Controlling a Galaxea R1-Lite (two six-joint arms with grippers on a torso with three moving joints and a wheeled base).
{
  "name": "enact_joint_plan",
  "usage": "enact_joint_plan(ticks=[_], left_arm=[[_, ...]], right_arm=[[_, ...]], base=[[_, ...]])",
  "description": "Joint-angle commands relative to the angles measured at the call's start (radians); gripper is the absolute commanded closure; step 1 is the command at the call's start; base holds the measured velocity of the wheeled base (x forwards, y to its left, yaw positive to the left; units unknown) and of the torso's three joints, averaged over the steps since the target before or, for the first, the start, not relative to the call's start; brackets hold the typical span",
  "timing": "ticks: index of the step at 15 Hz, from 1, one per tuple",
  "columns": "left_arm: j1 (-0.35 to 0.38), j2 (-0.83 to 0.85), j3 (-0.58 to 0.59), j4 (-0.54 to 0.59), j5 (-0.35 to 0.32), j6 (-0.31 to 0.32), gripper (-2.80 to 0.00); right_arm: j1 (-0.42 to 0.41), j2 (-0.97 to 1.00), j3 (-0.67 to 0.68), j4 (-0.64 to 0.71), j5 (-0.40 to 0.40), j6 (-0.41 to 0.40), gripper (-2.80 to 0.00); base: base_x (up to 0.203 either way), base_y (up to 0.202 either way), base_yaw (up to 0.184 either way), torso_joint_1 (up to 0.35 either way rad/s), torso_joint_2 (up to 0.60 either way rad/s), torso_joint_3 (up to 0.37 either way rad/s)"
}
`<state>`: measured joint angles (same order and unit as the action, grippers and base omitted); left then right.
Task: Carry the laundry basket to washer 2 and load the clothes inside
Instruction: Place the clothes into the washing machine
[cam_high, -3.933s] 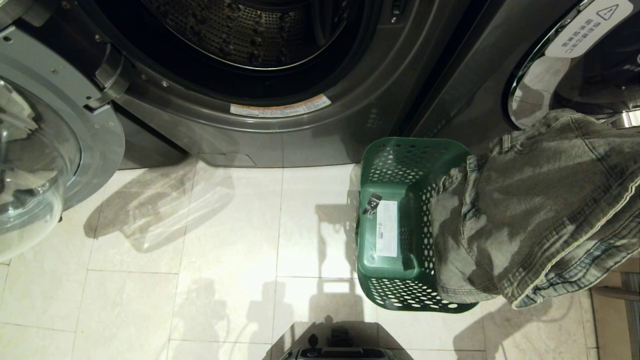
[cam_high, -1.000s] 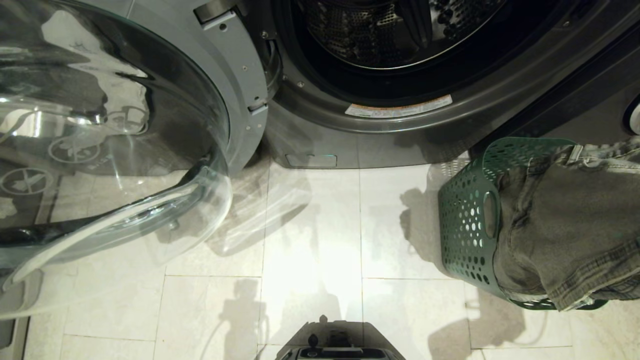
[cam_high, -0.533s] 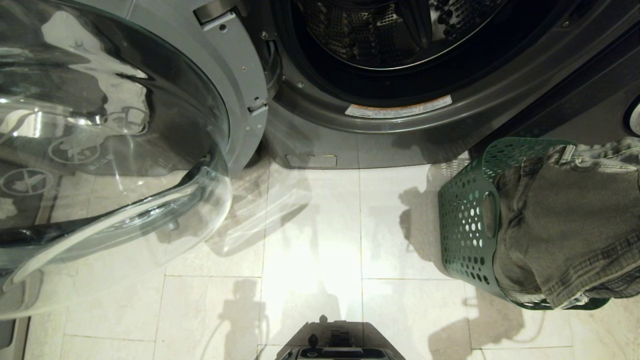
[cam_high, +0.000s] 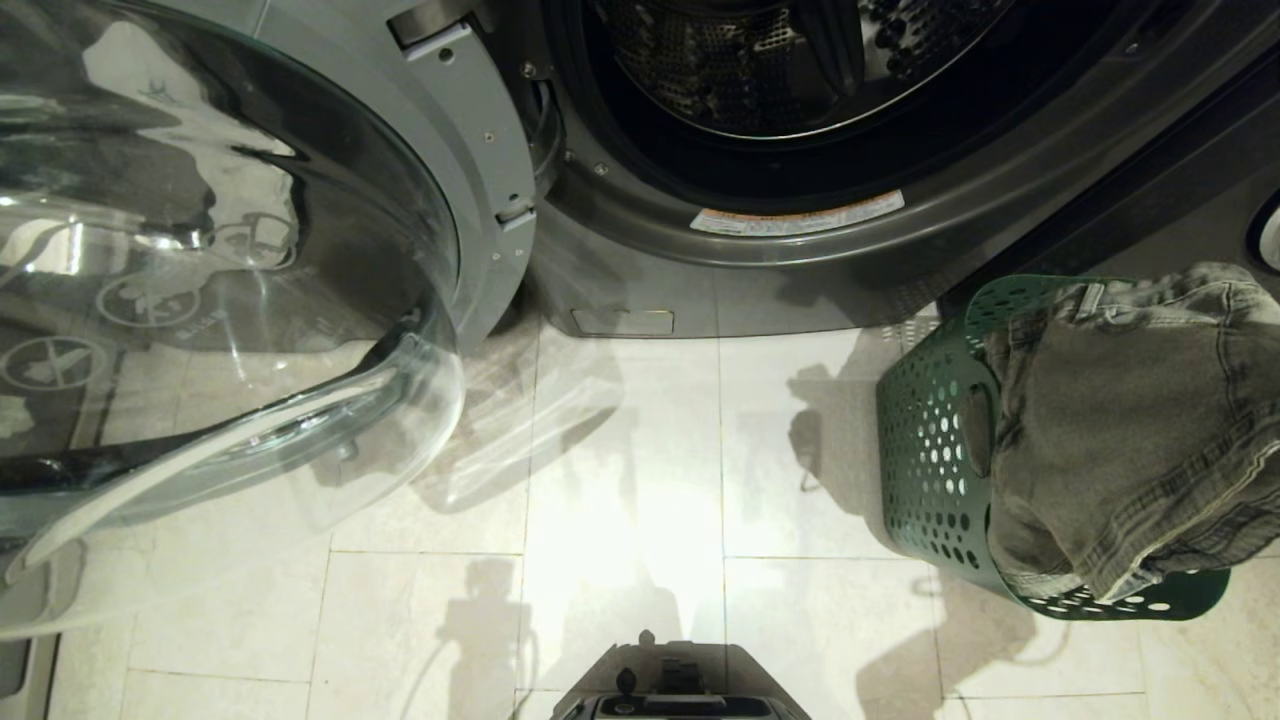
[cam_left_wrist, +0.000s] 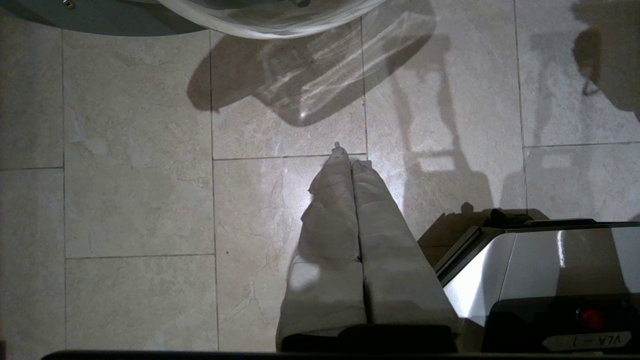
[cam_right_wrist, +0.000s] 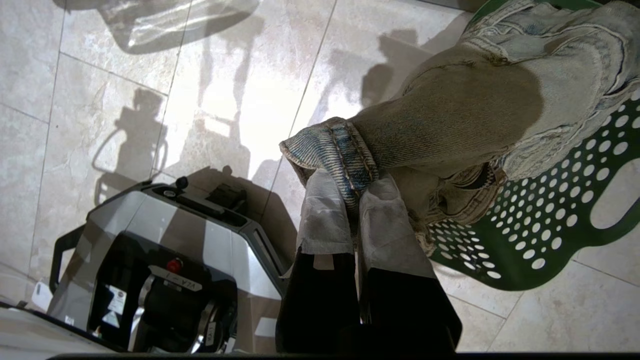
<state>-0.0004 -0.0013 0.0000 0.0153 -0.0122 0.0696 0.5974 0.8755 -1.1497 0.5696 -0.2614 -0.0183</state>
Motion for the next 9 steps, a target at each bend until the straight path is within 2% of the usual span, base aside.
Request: enact_joint_plan(ticks=[1, 9], left_arm=[[0.0, 0.0, 0.002, 0.0, 0.0, 0.001, 0.0], [0.0, 0.0, 0.002, 0.0, 0.0, 0.0, 0.0]], right_arm=[[0.001, -0.008, 0.016, 0.004, 0.004, 0.001, 0.0], [0.001, -0.047, 0.056, 0.004, -0.002, -0.011, 0.0]], base=[[0.0, 0.0, 0.0, 0.0, 0.0, 0.0], [0.0, 0.0, 0.0, 0.0, 0.0, 0.0]])
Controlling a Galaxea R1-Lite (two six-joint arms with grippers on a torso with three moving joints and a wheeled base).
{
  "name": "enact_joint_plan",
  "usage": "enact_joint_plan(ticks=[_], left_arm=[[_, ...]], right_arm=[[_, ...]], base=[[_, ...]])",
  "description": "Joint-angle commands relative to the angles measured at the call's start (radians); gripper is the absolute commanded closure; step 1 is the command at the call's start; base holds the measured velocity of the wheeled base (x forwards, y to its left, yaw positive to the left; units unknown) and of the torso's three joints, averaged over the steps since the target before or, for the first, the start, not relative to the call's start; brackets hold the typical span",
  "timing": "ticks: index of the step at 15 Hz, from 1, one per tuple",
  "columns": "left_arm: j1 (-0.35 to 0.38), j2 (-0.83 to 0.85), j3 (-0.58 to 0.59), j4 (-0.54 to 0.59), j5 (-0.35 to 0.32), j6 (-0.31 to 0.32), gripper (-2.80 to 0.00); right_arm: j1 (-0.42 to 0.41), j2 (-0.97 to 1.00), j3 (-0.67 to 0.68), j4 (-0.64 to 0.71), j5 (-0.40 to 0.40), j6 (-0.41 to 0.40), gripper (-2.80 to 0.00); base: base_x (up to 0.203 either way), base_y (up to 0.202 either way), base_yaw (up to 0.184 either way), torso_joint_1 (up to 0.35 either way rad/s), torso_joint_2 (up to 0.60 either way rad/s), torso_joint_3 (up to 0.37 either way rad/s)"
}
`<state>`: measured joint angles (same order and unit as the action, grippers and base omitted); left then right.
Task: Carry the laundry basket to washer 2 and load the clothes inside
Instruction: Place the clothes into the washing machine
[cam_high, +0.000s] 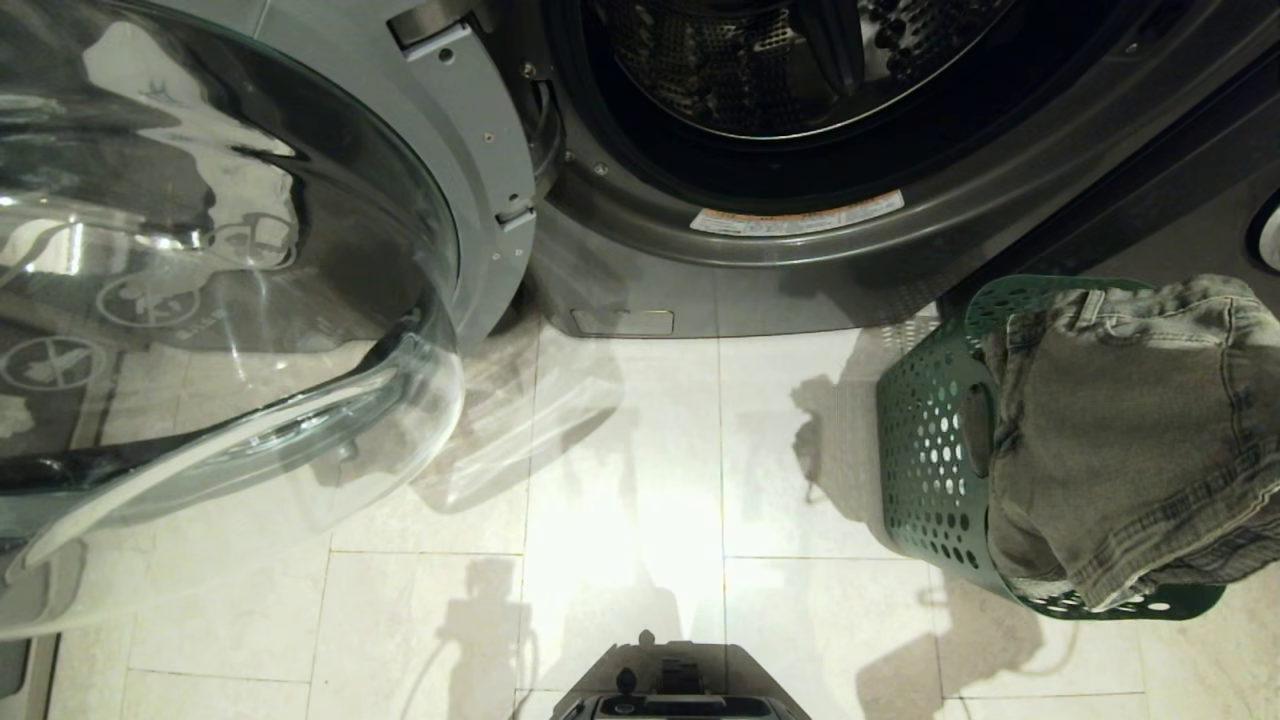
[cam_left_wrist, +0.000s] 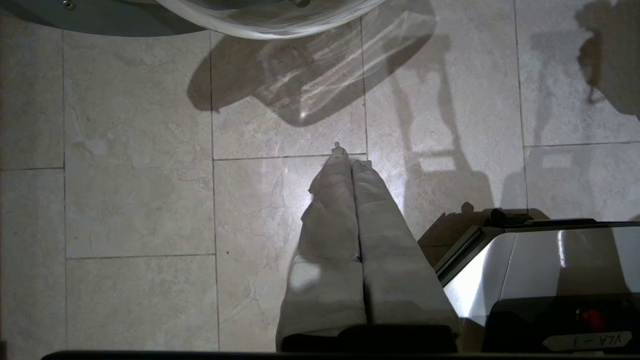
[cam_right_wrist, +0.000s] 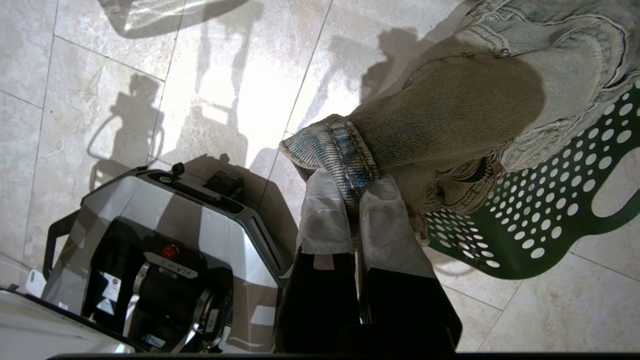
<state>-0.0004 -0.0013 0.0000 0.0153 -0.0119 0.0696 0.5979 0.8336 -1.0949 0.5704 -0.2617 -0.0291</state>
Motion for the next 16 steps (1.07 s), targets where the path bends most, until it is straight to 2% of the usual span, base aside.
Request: enact_joint_plan(ticks=[1, 8, 14, 16], left_arm=[[0.0, 0.0, 0.002, 0.0, 0.0, 0.0, 0.0], [-0.001, 0.0, 0.002, 0.0, 0.0, 0.0, 0.0], [0.0, 0.0, 0.002, 0.0, 0.0, 0.001, 0.0], [0.0, 0.0, 0.002, 0.0, 0.0, 0.001, 0.0]], right_arm=[[0.0, -0.005, 0.001, 0.003, -0.002, -0.002, 0.0], [0.0, -0.007, 0.007, 0.003, -0.004, -0.003, 0.0], [0.0, -0.021, 0.007, 0.006, -0.012, -0.003, 0.0], [-0.001, -0.031, 0.01, 0.008, -0.055, -0.006, 0.0]], base=[[0.0, 0.0, 0.0, 0.0, 0.0, 0.0], [0.0, 0.0, 0.012, 0.0, 0.0, 0.0], [0.001, -0.01, 0.163, 0.002, 0.0, 0.001], [-0.001, -0.012, 0.166, 0.001, 0.0, 0.004]])
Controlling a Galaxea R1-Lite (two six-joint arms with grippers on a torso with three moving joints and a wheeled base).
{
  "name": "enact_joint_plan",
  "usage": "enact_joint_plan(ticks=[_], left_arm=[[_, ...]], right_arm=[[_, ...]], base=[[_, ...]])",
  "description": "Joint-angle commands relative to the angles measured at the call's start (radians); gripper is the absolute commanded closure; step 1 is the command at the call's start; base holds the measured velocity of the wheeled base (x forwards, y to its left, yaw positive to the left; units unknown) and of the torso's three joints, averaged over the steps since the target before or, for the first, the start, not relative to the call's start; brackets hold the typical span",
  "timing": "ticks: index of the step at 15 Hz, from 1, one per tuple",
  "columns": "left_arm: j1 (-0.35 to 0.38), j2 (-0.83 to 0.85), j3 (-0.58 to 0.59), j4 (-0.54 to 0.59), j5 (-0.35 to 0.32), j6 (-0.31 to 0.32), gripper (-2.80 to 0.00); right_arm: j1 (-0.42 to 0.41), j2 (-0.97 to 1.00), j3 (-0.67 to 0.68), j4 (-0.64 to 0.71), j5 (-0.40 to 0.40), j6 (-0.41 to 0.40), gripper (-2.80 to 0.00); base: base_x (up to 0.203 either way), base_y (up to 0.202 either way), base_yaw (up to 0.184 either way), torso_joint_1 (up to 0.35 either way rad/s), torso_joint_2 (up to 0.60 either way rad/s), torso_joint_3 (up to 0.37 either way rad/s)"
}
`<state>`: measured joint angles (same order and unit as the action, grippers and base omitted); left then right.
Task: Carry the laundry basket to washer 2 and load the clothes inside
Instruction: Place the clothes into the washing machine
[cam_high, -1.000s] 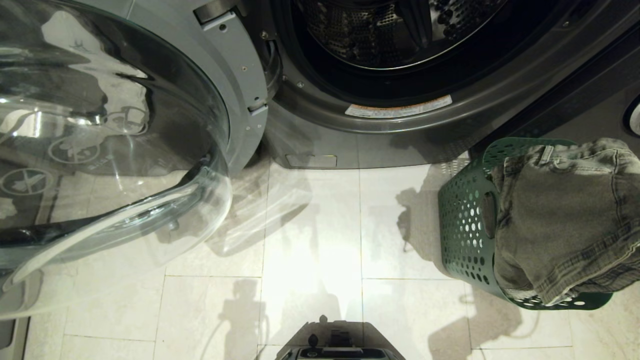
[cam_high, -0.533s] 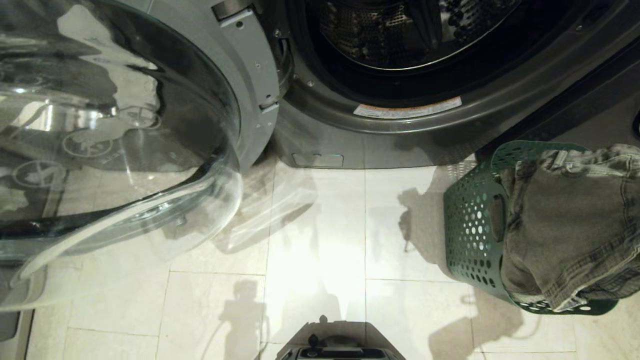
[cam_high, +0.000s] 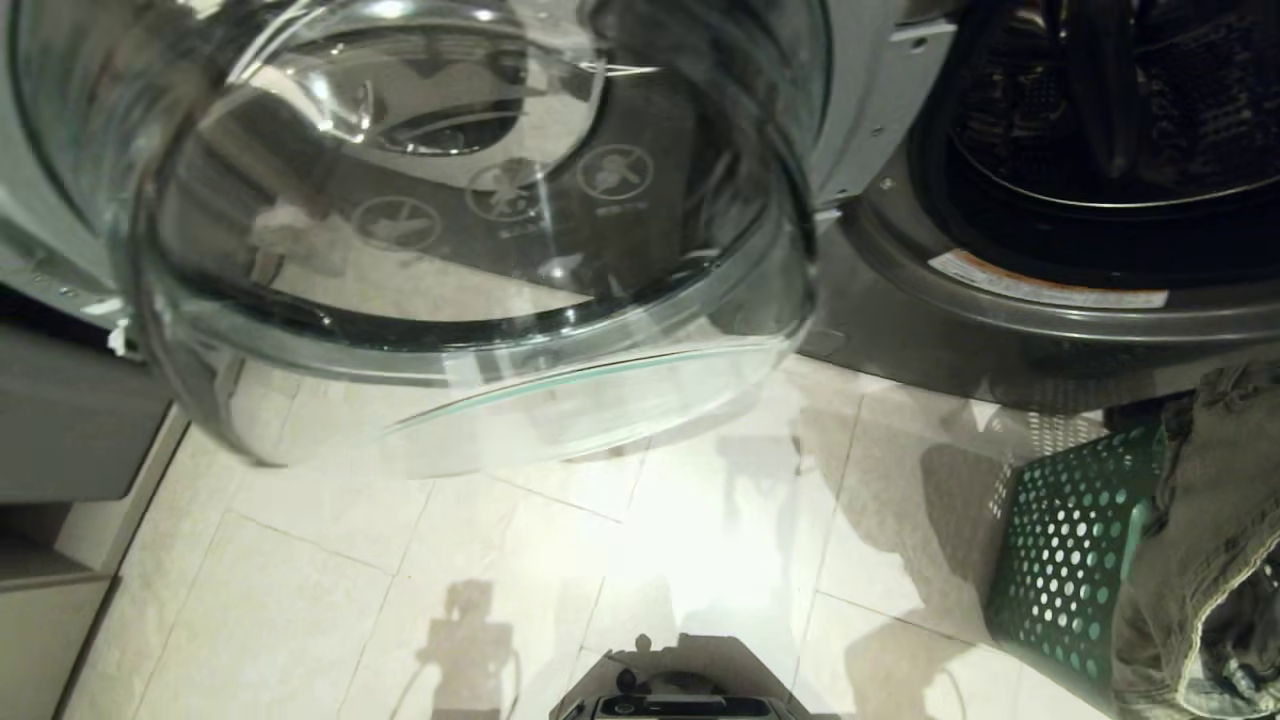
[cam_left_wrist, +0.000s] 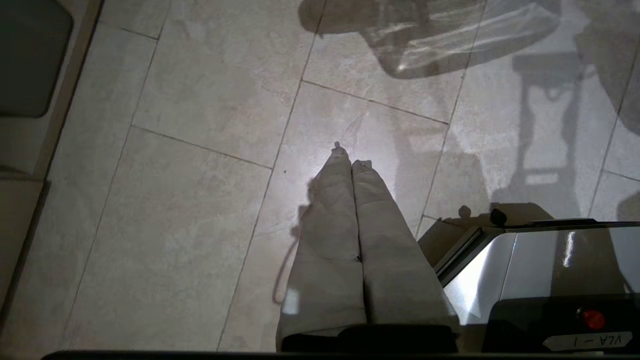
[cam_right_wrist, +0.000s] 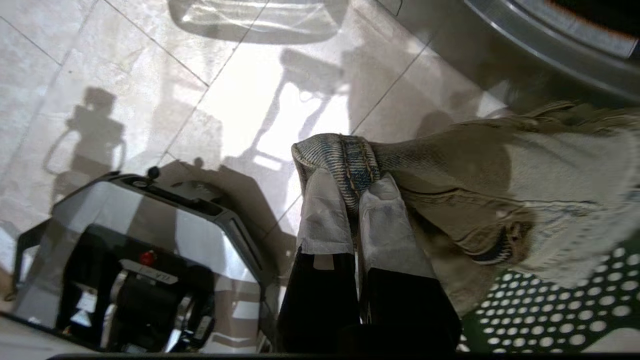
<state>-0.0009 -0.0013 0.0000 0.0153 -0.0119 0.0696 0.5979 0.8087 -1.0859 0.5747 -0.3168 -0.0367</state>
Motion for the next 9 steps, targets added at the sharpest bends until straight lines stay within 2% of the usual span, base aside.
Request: enact_joint_plan(ticks=[1, 3, 5, 9], left_arm=[[0.001, 0.0, 0.002, 0.0, 0.0, 0.0, 0.0], [0.0, 0.0, 0.002, 0.0, 0.0, 0.001, 0.0], [0.001, 0.0, 0.002, 0.0, 0.0, -0.001, 0.0], [0.001, 0.0, 0.002, 0.0, 0.0, 0.001, 0.0]], right_arm=[[0.0, -0.011, 0.005, 0.004, -0.036, -0.007, 0.0], [-0.001, -0.024, 0.009, 0.004, -0.122, -0.014, 0.0], [-0.002, -0.031, 0.013, 0.004, -0.226, -0.014, 0.0], [-0.003, -0.039, -0.014, 0.002, -0.256, -0.02, 0.0]], base=[[-0.002, -0.016, 0.136, 0.003, 0.01, 0.002], [-0.001, -0.004, 0.073, 0.0, 0.0, 0.005], [0.0, 0.0, 0.0, 0.0, 0.0, 0.0], [0.0, 0.0, 0.0, 0.0, 0.0, 0.0]])
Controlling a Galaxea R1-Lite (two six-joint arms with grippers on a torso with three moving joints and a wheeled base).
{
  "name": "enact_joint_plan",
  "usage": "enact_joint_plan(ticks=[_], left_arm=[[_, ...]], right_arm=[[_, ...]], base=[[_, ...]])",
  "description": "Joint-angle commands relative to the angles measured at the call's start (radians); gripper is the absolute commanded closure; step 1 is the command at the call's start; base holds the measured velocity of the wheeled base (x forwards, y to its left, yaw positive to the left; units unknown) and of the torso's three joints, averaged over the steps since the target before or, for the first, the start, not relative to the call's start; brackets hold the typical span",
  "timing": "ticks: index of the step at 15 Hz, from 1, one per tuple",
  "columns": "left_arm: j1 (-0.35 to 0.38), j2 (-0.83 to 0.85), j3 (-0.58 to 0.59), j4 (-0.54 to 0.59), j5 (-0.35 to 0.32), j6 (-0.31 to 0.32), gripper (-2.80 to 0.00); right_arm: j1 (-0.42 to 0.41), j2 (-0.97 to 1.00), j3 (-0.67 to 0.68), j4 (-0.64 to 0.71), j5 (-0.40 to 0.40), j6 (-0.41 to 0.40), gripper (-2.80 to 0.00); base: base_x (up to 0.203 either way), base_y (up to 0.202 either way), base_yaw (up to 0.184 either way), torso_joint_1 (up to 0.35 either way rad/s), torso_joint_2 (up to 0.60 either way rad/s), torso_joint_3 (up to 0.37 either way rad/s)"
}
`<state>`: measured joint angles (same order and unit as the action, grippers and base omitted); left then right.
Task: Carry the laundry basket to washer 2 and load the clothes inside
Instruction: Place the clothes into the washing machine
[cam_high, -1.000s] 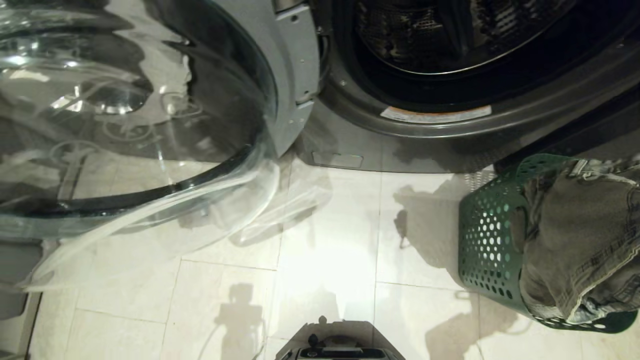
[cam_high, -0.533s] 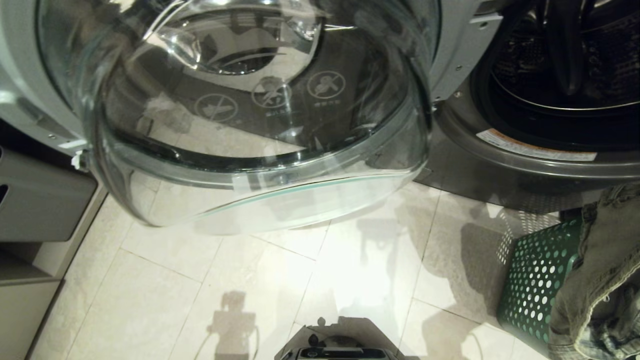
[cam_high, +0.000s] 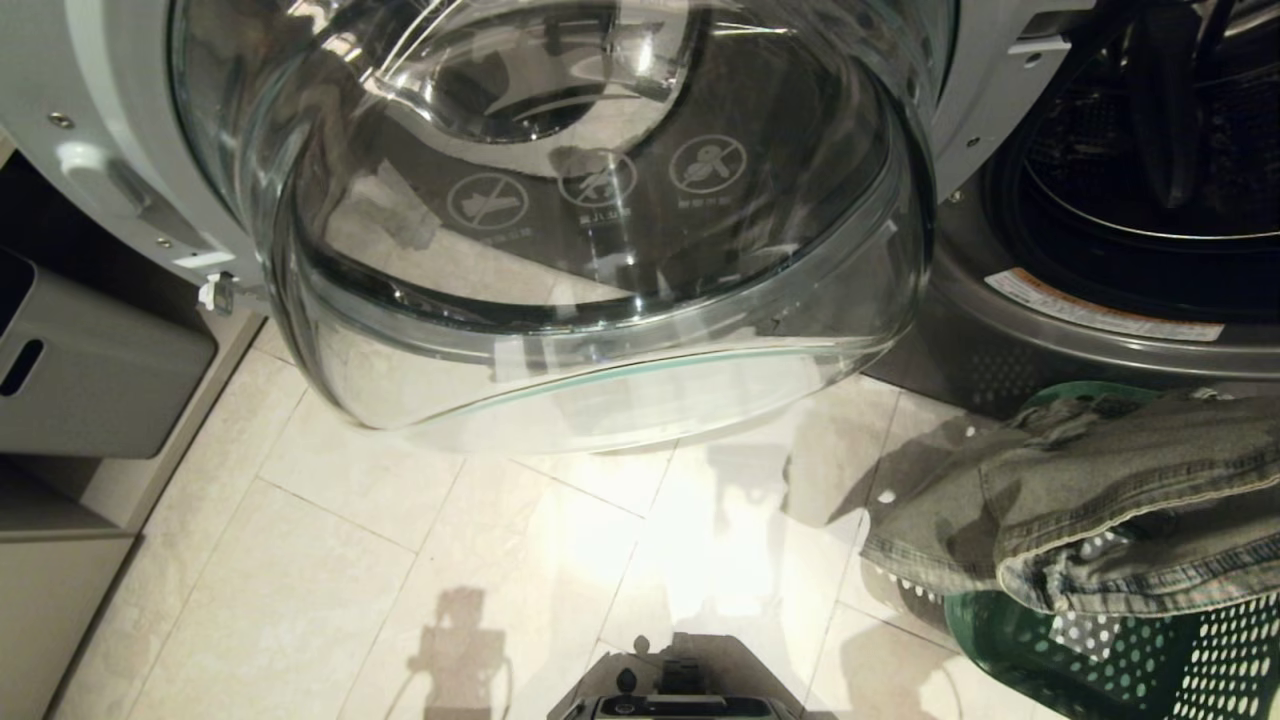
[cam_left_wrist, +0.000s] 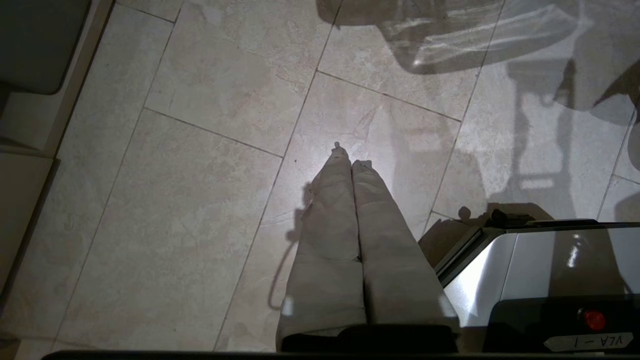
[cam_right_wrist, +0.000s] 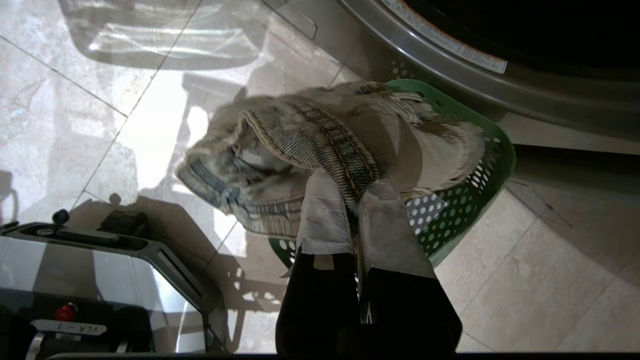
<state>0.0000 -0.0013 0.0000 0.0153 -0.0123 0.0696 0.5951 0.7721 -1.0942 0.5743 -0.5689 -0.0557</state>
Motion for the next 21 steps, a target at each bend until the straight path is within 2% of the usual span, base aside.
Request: enact_joint_plan(ticks=[1, 15, 21], left_arm=[[0.0, 0.0, 0.002, 0.0, 0.0, -0.001, 0.0], [-0.001, 0.0, 0.002, 0.0, 0.0, 0.001, 0.0], [0.0, 0.0, 0.002, 0.0, 0.0, -0.001, 0.0]], right_arm=[[0.0, -0.004, -0.013, 0.003, -0.005, -0.001, 0.0], [-0.001, -0.015, -0.022, -0.017, -0.021, 0.005, 0.0], [-0.012, 0.069, 0.004, -0.162, -0.151, 0.002, 0.0]], base=[[0.0, 0.0, 0.0, 0.0, 0.0, 0.0], [0.0, 0.0, 0.0, 0.0, 0.0, 0.0], [0.0, 0.0, 0.0, 0.0, 0.0, 0.0]])
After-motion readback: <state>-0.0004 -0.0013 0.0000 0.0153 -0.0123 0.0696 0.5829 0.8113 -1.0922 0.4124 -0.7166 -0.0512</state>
